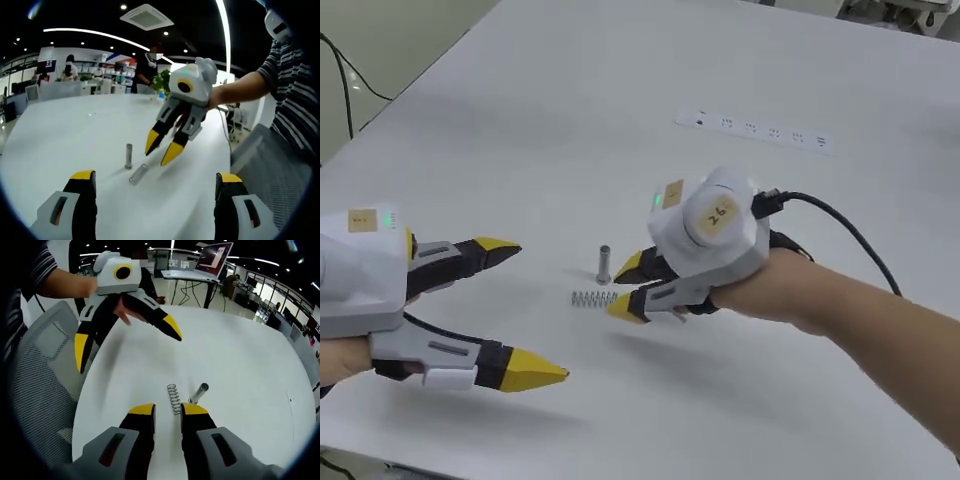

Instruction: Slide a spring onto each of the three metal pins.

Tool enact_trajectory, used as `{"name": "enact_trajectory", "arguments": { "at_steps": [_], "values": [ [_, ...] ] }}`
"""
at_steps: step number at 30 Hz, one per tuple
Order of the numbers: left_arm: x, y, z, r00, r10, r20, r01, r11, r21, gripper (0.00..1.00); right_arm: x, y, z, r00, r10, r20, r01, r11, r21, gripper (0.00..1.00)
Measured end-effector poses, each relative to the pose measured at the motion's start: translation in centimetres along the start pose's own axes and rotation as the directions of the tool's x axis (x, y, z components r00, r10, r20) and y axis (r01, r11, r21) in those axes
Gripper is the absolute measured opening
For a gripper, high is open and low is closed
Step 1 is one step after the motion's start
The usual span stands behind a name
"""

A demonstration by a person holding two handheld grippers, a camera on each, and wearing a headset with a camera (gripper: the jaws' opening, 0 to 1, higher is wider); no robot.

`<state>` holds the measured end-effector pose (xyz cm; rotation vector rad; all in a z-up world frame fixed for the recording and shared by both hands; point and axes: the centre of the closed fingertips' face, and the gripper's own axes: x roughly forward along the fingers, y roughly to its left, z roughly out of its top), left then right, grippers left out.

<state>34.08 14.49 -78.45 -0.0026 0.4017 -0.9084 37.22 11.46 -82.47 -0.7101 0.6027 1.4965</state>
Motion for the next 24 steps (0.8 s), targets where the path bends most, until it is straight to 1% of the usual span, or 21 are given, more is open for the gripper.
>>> {"name": "enact_trajectory", "arguments": {
  "at_steps": [3,5,9,12,17,19,20,21,24],
  "values": [
    [0.0,0.0,0.1,1.0,0.0,0.003,0.0,1.0,0.0,0.96,0.7,0.1,-0.5,0.9996,0.0,-0.027,0.0,1.0,-0.019,0.17],
    [0.0,0.1,0.1,1.0,0.0,0.002,0.0,1.0,-0.001,0.96,1.0,0.3,-0.6,0.9994,0.005,-0.035,-0.006,1.0,-0.029,0.16],
    [-0.1,0.2,0.2,0.9999,0.007,0.008,-0.007,1.0,-0.002,0.96,1.5,0.4,-0.6,0.9995,0.0,-0.031,-0.001,1.0,-0.031,0.16],
    [-0.2,0.2,0.1,0.9999,0.009,0.006,-0.009,1.0,-0.002,0.96,1.8,0.2,-0.5,0.9996,-0.017,-0.023,0.017,1.0,-0.021,0.16],
    [-0.4,0.3,-0.1,0.9999,0.011,0.002,-0.011,1.0,-0.006,0.96,2.1,-0.2,-0.6,0.9993,-0.023,-0.029,0.022,1.0,-0.013,0.15],
    [-0.4,0.3,-0.2,0.9999,0.013,0.003,-0.013,1.0,-0.007,0.96,2.3,-0.5,-0.8,0.999,-0.029,-0.033,0.029,1.0,0.003,0.15],
    [-0.4,0.3,-0.2,0.9999,0.014,0.004,-0.014,1.0,-0.007,0.96,2.4,-0.5,-0.8,0.9993,-0.031,-0.022,0.032,0.999,0.033,0.15],
    [-0.5,0.3,-0.1,0.9999,0.014,0.006,-0.014,1.0,-0.011,0.96,2.5,-0.5,-0.8,0.9994,-0.03,-0.019,0.031,0.999,0.044,0.15],
    [-0.5,0.3,-0.2,0.9999,0.015,0.003,-0.015,1.0,-0.01,0.96,2.8,-0.6,-1.1,0.999,-0.037,-0.025,0.038,0.998,0.046,0.15]
  ]
}}
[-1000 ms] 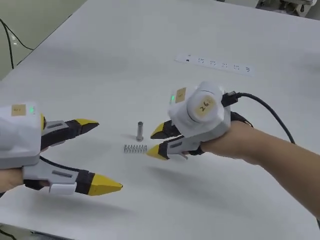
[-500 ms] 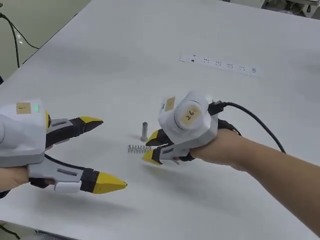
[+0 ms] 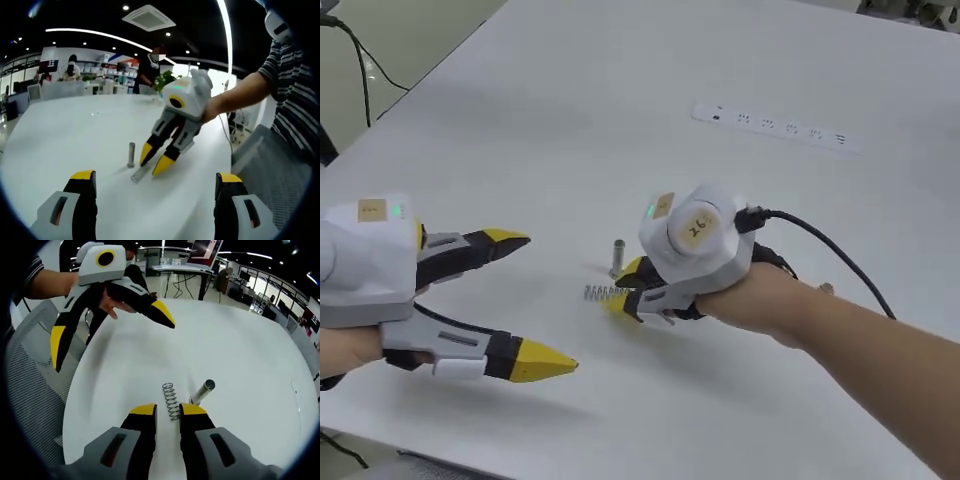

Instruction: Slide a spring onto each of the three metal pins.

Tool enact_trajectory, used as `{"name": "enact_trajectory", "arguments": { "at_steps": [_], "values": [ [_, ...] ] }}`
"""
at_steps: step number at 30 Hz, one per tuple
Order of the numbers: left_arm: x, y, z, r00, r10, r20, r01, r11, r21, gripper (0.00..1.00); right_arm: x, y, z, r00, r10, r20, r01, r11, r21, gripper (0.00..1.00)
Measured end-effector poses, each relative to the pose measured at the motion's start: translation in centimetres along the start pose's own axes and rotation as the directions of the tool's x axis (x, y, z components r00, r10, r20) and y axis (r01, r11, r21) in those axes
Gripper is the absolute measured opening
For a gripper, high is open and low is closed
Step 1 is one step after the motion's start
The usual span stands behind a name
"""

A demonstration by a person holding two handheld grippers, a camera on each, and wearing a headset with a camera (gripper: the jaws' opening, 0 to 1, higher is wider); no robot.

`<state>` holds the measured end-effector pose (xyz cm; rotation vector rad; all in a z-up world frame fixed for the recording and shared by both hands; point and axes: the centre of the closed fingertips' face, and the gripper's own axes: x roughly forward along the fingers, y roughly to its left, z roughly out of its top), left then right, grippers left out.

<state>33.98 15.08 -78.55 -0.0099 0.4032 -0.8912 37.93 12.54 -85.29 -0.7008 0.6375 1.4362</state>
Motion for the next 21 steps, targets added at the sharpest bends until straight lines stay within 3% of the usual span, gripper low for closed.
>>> {"name": "enact_trajectory", "arguments": {
  "at_steps": [17,21],
  "values": [
    [-0.13,-0.1,-0.32,1.0,0.0,-0.005,0.0,1.0,-0.006,0.96,0.72,0.1,-0.8,0.9996,0.004,-0.028,-0.004,1.0,-0.007,0.11],
    [-0.19,-0.11,-0.37,1.0,0.001,-0.007,-0.001,1.0,-0.008,0.96,0.63,0.14,-0.77,0.9999,0.006,-0.014,-0.006,1.0,0.004,0.08]
  ]
}}
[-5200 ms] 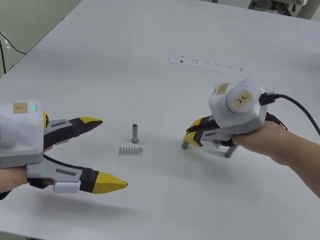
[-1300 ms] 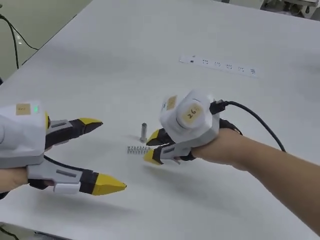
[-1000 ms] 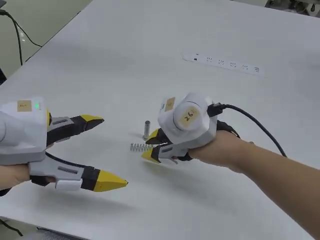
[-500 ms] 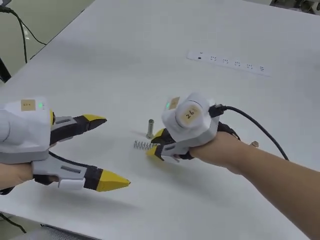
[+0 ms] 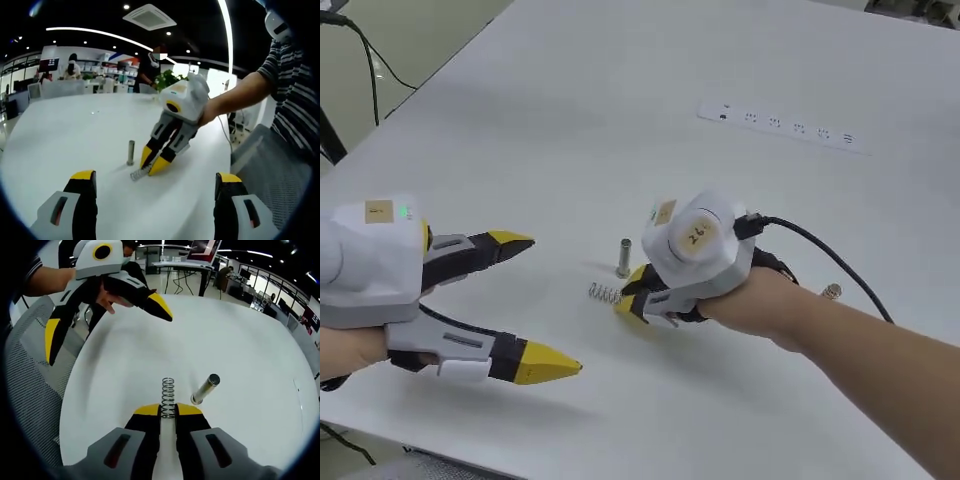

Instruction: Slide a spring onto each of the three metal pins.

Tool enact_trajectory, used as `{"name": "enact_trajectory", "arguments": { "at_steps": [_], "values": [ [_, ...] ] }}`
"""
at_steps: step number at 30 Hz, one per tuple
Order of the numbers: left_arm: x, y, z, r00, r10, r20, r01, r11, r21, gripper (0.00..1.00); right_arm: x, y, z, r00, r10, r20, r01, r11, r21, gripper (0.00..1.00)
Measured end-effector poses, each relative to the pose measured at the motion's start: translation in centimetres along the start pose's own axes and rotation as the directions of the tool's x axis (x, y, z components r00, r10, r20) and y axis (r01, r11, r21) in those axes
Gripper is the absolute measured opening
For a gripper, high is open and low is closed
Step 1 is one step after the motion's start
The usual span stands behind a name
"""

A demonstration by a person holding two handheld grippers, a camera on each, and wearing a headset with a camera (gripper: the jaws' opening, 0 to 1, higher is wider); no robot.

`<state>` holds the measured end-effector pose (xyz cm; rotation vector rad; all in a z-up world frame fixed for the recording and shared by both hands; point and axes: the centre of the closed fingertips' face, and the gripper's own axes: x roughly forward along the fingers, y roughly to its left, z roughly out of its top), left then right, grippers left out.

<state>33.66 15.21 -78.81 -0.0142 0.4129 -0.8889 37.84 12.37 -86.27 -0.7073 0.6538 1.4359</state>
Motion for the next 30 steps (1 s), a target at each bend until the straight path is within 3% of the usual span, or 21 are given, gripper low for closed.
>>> {"name": "enact_trajectory", "arguments": {
  "at_steps": [3,17,30],
  "values": [
    [0.0,0.0,0.0,1.0,0.001,-0.004,-0.001,1.0,0.001,0.96,0.0,0.2,0.1,0.9999,0.012,0.012,-0.012,0.999,0.037,0.08],
    [0.6,-0.7,0.6,0.9999,-0.015,-0.004,0.015,1.0,0.013,0.95,-3.0,0.2,1.1,0.9984,-0.008,0.056,0.009,1.0,-0.008,0.07],
    [1.4,-1.5,0.9,0.9986,-0.051,-0.012,0.051,0.998,0.025,0.94,-6.2,0.5,0.0,0.9974,-0.022,0.069,0.023,1.0,-0.011,0.07]
  ]
}}
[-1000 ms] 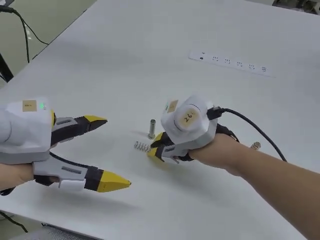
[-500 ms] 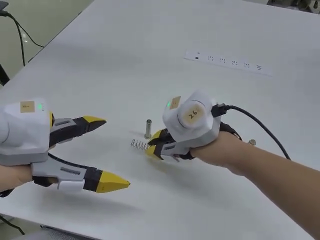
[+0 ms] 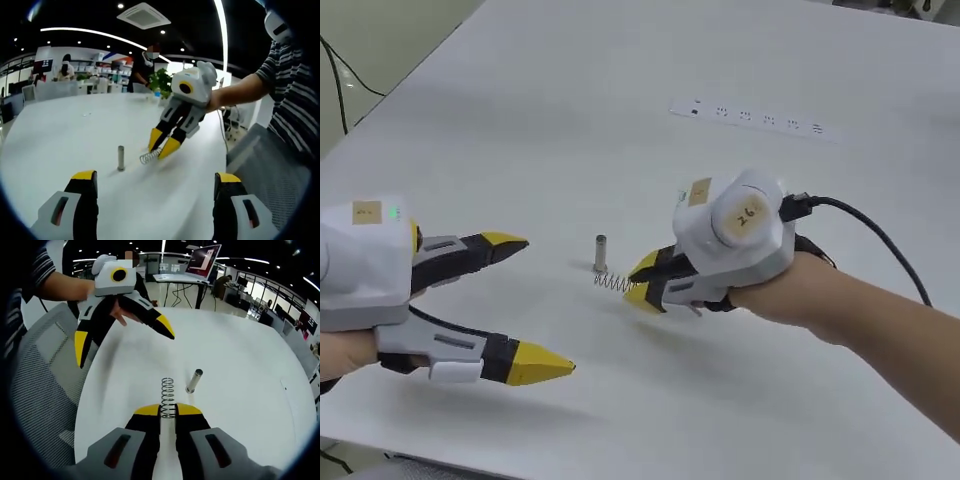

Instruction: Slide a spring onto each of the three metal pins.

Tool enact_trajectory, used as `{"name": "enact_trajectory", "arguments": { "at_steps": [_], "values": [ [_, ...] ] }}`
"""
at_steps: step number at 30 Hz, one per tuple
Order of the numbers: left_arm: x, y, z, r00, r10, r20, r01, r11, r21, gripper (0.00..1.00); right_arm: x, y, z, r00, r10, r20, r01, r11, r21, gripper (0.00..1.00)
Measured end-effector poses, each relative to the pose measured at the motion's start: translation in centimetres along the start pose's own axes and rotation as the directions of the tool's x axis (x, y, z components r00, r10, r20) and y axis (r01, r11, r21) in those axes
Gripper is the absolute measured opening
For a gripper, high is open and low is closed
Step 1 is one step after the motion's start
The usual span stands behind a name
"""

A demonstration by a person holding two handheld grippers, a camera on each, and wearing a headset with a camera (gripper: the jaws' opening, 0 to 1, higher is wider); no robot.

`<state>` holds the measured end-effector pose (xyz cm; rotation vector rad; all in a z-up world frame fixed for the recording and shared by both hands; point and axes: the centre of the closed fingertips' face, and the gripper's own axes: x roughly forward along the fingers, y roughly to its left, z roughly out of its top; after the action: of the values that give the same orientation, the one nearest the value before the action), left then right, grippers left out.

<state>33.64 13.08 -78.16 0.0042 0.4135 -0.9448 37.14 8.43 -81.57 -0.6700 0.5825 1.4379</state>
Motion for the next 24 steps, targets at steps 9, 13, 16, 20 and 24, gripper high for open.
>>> {"name": "enact_trajectory", "arguments": {
  "at_steps": [9,13,16,20,24],
  "values": [
    [0.7,-0.7,0.1,0.9993,-0.037,-0.011,0.037,0.999,0.001,0.91,-1.7,0.9,-1.0,0.9998,-0.002,-0.018,0.001,0.999,-0.04,0.07],
    [0.9,-1.0,0.0,0.9987,-0.047,-0.019,0.047,0.999,0.0,0.9,-2.5,1.2,-1.4,0.9996,-0.006,-0.026,0.005,0.998,-0.057,0.07],
    [1.2,-1.6,-0.2,0.9971,-0.07,-0.029,0.07,0.998,0.003,0.9,-3.1,1.5,-2.0,0.9985,-0.022,-0.05,0.017,0.995,-0.096,0.07],
    [1.4,-1.9,0.0,0.9954,-0.088,-0.037,0.089,0.996,0.011,0.84,-3.4,2.0,-2.4,0.9985,-0.02,-0.051,0.014,0.995,-0.102,0.07],
    [1.8,-2.1,0.4,0.9942,-0.101,-0.035,0.102,0.995,0.016,0.83,-3.8,2.2,-2.7,0.998,-0.022,-0.059,0.016,0.994,-0.111,0.07]
  ]
}}
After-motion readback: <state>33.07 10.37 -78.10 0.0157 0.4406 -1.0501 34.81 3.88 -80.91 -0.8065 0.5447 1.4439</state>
